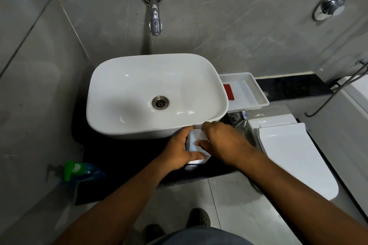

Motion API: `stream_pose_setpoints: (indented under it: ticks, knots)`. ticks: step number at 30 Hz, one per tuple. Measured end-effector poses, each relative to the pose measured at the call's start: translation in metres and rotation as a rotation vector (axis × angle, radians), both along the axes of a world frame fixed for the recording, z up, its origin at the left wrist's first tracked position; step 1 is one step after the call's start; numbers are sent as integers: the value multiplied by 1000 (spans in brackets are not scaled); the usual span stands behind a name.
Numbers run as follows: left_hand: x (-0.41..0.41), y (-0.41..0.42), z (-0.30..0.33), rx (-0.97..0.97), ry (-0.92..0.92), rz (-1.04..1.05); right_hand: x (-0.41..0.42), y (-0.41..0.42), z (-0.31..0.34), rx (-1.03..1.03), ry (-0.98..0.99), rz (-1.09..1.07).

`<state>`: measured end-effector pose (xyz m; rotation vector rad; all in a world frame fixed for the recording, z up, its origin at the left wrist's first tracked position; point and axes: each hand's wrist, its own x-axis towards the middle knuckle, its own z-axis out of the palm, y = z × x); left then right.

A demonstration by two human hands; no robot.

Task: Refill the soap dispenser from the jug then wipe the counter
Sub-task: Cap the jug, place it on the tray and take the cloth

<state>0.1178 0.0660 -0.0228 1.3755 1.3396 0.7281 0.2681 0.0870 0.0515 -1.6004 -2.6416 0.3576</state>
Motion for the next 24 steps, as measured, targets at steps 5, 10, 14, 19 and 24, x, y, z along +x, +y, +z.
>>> stream_pose_setpoints:
  ticks: [5, 10, 14, 19, 24]
  knots:
    - [1, 1, -1, 3, 9, -7, 12, -1, -3, -63, 163, 43]
    - [9, -5, -8, 42, 53, 54, 11, -10, -16, 0, 132, -24]
    - [12, -7, -9, 61, 53, 62, 8, -20, -20, 10, 179, -182]
    - [12, -11, -17, 130, 90, 12, 1, -43, -33, 63, 252, -418]
    - [5, -21, -34, -7, -88, -38, -2, -44, -50, -32, 382, -527]
